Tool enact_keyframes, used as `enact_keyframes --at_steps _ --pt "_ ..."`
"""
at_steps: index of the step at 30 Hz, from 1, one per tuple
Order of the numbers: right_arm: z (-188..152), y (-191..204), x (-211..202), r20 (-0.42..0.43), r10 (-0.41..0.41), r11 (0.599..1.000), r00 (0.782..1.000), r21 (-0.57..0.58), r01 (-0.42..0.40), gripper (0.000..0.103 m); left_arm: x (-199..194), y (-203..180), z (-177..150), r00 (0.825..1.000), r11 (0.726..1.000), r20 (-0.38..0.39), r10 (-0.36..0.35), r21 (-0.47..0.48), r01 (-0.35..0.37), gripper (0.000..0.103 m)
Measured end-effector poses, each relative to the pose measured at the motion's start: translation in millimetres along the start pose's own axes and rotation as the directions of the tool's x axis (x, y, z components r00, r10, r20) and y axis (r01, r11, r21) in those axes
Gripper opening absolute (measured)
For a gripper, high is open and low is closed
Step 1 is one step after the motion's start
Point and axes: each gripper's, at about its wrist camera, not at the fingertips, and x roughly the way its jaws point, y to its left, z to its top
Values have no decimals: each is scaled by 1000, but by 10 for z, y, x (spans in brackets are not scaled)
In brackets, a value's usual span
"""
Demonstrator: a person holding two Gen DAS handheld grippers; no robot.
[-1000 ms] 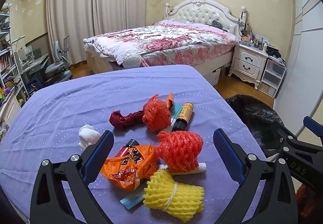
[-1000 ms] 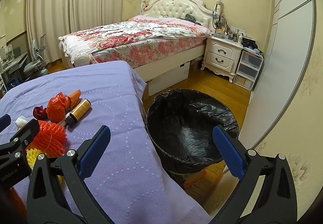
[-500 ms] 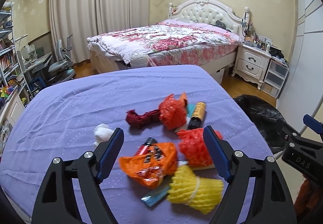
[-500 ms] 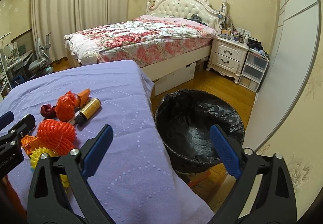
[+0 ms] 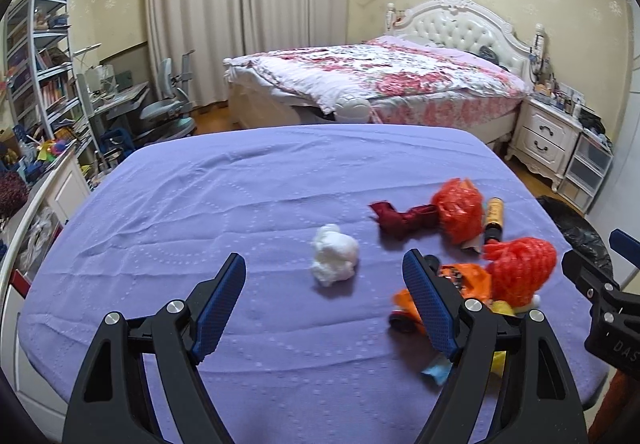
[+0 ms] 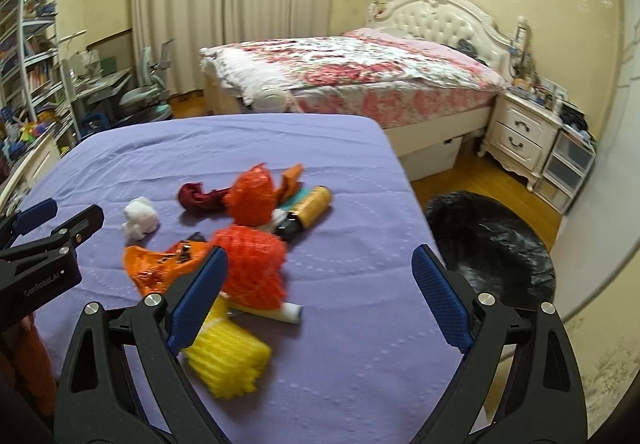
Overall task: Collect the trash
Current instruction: 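Grasp the white tissue with the left gripper while the right grasps the red mesh net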
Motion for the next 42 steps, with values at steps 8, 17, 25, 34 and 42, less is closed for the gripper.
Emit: enact_keyframes --at_steps 8,17,25,34,42 --pt "-6 315 230 -69 45 997 997 -58 -49 71 38 194 -23 1000 999 -7 11 -30 -11 78" --pt "14 254 288 -89 64 997 994 -37 -68 43 199 194 -19 999 999 -38 -2 -42 1 79" --pt "31 -121 367 -84 16 999 996 32 -13 43 520 62 7 993 999 -115 -31 -37 27 79" --pt "-20 -395 485 -98 16 996 995 84 -8 43 777 69 -30 980 999 -197 -43 -35 37 45" --pt "6 -392 418 -73 38 995 997 90 -31 43 565 110 -19 991 999 -125 -48 -26 45 27"
